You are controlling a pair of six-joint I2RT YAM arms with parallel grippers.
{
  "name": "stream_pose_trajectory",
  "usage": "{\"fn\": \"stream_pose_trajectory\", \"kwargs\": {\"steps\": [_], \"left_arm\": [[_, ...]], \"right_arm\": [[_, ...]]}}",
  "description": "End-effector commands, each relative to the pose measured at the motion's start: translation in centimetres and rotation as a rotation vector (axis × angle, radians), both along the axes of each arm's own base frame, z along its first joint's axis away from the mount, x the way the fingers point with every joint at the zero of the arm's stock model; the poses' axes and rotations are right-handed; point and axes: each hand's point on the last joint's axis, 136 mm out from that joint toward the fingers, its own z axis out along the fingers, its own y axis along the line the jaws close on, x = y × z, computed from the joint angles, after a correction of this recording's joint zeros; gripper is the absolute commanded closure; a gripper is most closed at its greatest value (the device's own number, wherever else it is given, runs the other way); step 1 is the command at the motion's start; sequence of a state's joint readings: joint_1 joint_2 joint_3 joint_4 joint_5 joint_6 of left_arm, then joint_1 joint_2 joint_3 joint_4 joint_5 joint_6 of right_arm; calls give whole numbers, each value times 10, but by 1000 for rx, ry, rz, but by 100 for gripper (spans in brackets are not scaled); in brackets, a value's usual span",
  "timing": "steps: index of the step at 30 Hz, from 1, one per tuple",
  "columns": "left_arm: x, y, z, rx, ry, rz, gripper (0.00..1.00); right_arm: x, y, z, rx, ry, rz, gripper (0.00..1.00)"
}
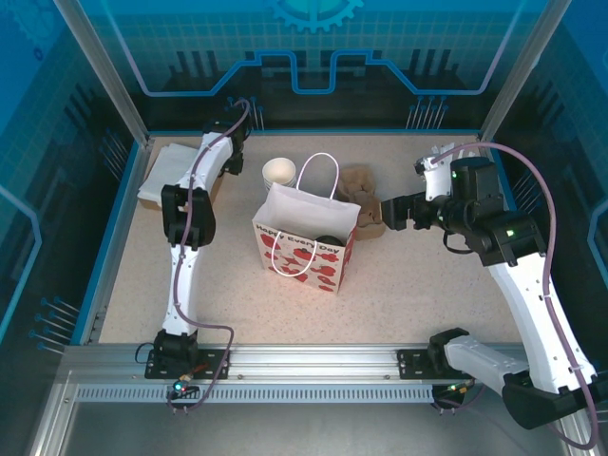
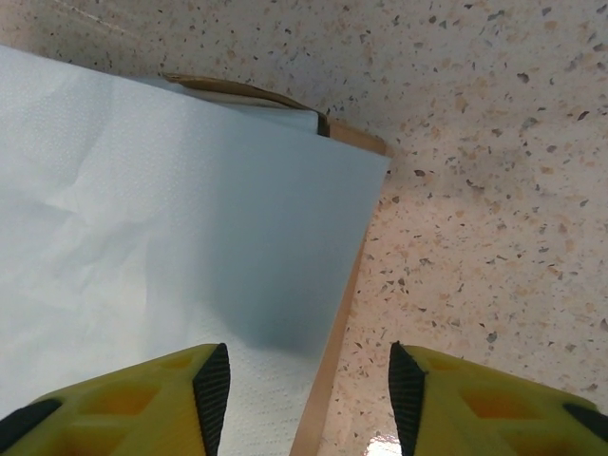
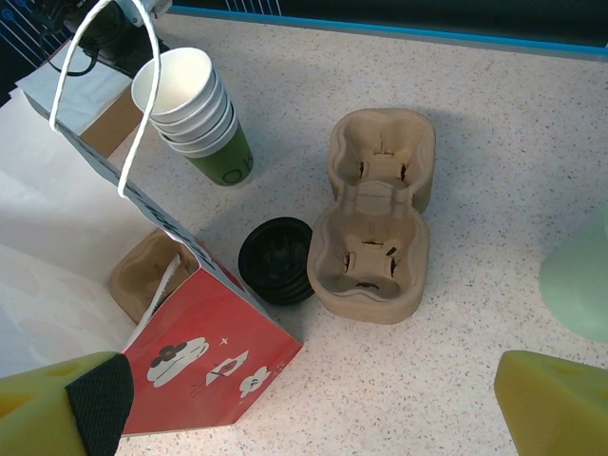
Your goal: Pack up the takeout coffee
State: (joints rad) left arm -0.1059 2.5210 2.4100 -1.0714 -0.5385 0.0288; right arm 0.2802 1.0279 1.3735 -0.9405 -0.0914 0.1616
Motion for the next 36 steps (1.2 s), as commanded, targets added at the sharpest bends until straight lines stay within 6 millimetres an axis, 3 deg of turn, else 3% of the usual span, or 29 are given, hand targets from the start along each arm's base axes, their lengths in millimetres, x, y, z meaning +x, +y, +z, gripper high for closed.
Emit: {"fn": "stream_pose_trajectory", "kwargs": {"steps": [1, 22, 30, 36], "left_arm": [[2, 5, -4, 22, 7, 7, 53], [4, 8, -1, 38, 6, -4, 85], [4, 13, 25, -25, -40, 25, 93], [-5, 22, 62, -95, -84, 38, 94]], "right_arm": [[2, 1, 4, 29, -11, -1, 0], [2, 5, 3, 51, -17, 21, 0], [3, 6, 7, 56, -23, 21, 0], [5, 8, 9, 62, -22, 29, 0]]}}
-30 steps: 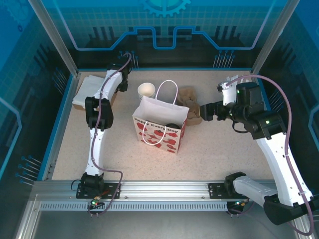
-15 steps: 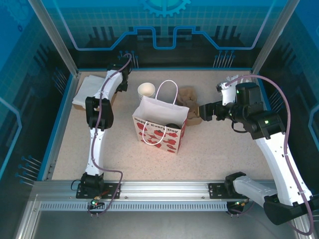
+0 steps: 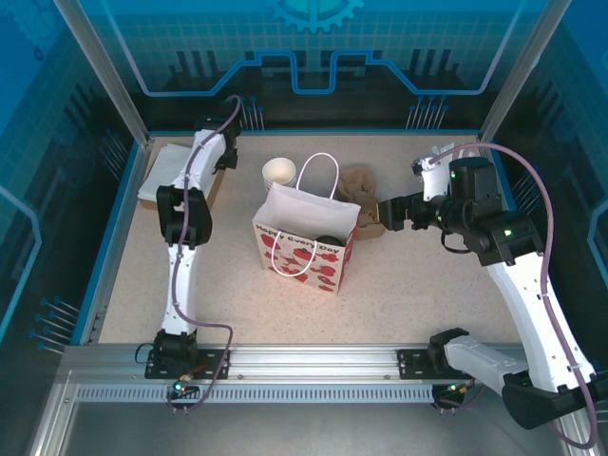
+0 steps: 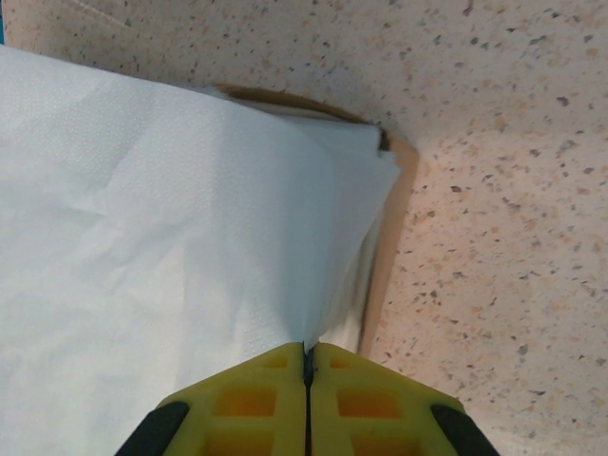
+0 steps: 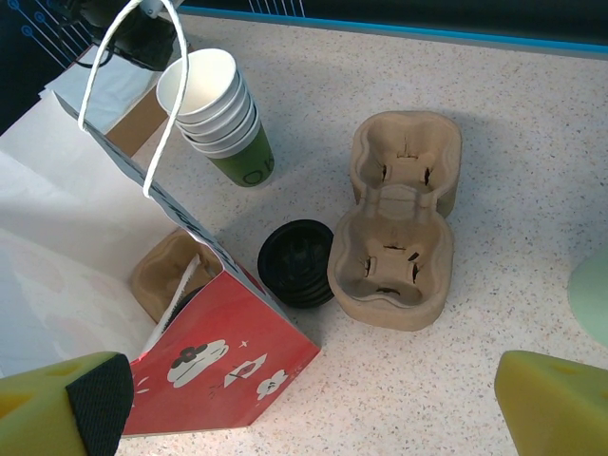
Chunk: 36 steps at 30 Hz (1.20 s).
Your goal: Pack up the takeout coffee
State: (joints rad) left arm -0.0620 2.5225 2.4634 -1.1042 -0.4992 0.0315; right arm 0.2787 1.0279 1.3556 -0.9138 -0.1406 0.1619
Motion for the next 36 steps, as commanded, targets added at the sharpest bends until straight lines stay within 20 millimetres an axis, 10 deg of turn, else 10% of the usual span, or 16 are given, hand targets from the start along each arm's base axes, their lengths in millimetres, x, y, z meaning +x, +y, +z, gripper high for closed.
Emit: {"fn": "stream_pose_trajectory", "kwargs": {"steps": [1, 14, 25, 36], "left_arm": [[-8, 5, 57, -75, -79, 7, 94], [-57, -34, 216, -415, -362, -156, 100], [-187, -140, 376, -900, -654, -635, 100], [-295, -214, 432, -1164, -644, -990, 100]], "right_arm": [[5, 0, 10, 31, -22, -7, 0], [2, 33, 43, 112, -172, 204, 1], [-33, 105, 100, 46, -525, 634, 0], [-46, 186, 159, 6, -760, 859, 0]]}}
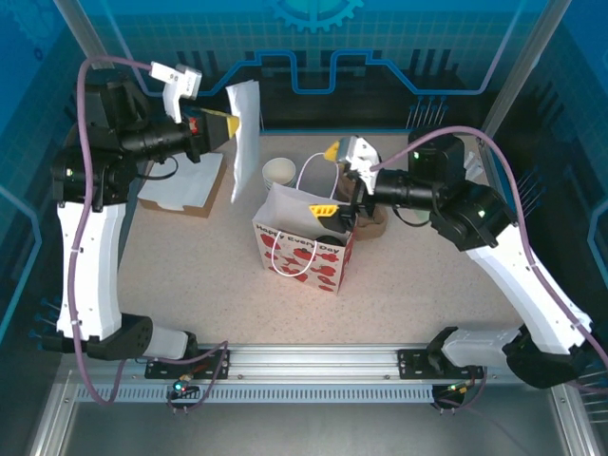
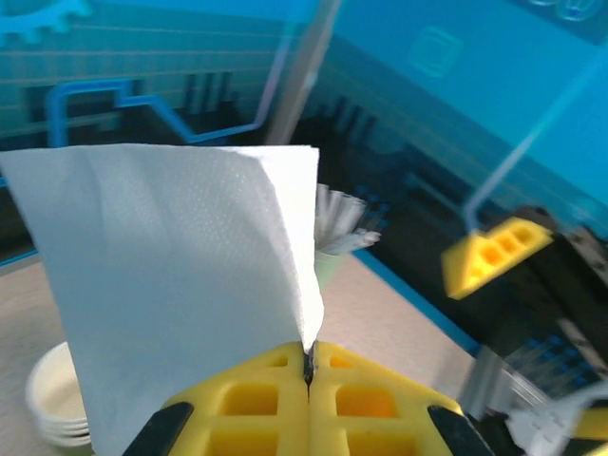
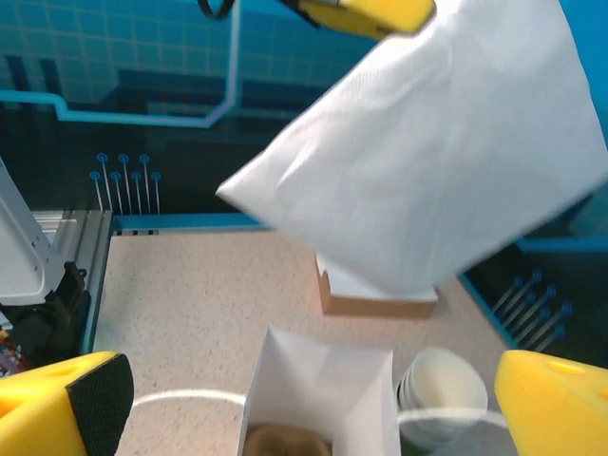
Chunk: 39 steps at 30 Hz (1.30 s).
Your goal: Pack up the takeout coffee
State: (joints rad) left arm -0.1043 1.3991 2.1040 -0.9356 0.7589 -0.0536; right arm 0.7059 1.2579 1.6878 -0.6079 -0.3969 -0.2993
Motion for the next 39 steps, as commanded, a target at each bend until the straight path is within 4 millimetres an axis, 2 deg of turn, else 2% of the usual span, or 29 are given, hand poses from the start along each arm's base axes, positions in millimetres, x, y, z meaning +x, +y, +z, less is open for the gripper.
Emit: {"fn": "stream_pose_trajectory", "kwargs": {"steps": [1, 5, 11, 20, 24, 27, 29, 36, 38, 39], "left_arm": [[-27, -25, 5, -60, 20, -168, 100], [-43, -43, 0, -51, 30, -253, 100], [-58, -63, 3, -65, 17, -371, 100], [-65, -76, 9, -71, -8, -449, 100], [-66, -76, 11, -67, -19, -448, 100], [-68, -74, 16, -64, -50, -440, 100], [-70, -73, 19, -61, -68, -435, 100], [-73, -69, 27, -58, -95, -414, 100], [-73, -67, 27, -55, -98, -395, 91], [-75, -66, 28, -53, -104, -386, 84]], "right_arm": [[2, 15, 26, 31, -123, 27, 0], [7, 30, 38, 73, -146, 50, 0], [9, 43, 48, 132, -139, 99, 0], [20, 63, 28, 96, -41, 139, 1], [18, 64, 12, 51, 11, 154, 16], [17, 61, -1, 17, 54, 153, 22], [16, 58, -7, 4, 75, 148, 31], [19, 48, -8, -5, 105, 112, 88], [20, 45, -3, 11, 116, 101, 100], [20, 43, -2, 19, 126, 96, 100]]}}
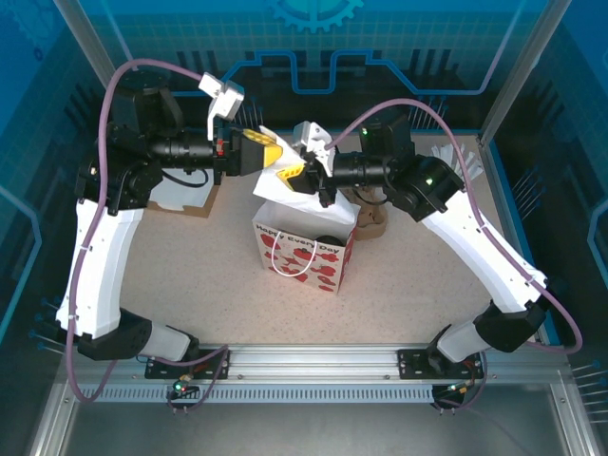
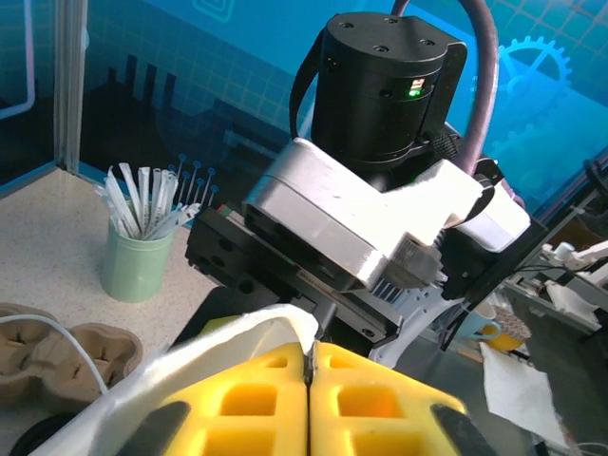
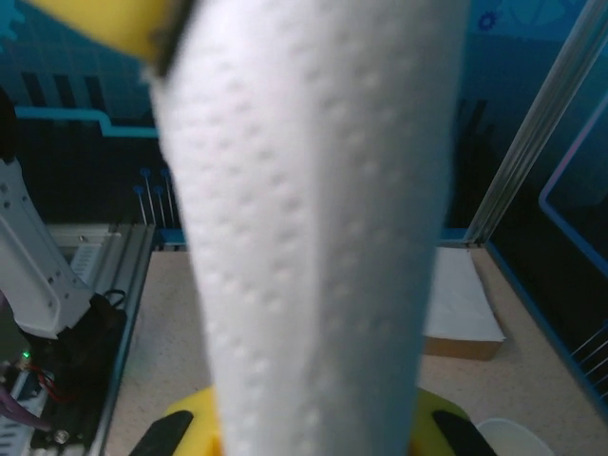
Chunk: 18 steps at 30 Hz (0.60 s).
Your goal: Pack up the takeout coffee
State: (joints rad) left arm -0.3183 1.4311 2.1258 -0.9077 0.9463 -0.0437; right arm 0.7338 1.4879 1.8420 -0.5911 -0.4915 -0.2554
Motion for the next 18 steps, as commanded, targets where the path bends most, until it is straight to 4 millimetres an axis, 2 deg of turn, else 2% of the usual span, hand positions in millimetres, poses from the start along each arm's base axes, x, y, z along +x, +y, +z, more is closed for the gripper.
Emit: {"fn": "stream_pose_trajectory", "kwargs": {"steps": [1, 3, 5, 8, 12, 15, 18], "left_arm": [[-17, 7, 17, -10, -89, 29, 67], [-19, 13, 17, 1, -109, 76, 58], [-22, 24, 14, 22, -127, 157, 37], [-27, 45, 5, 49, -144, 304, 24], [-37, 76, -15, 59, -151, 493, 18], [-46, 88, -30, 52, -143, 555, 16], [-48, 96, -47, 57, -109, 601, 16]], "right_arm": [[-5, -14, 12, 29, 36, -23, 100], [-4, -17, 13, 39, 50, -33, 100], [-2, -17, 9, 41, 58, -47, 100], [6, -17, -2, 29, 70, -72, 100], [9, -11, -21, 4, 107, -61, 100], [17, -8, -40, -52, 122, -72, 100], [24, -5, -54, -86, 132, -80, 100]]}}
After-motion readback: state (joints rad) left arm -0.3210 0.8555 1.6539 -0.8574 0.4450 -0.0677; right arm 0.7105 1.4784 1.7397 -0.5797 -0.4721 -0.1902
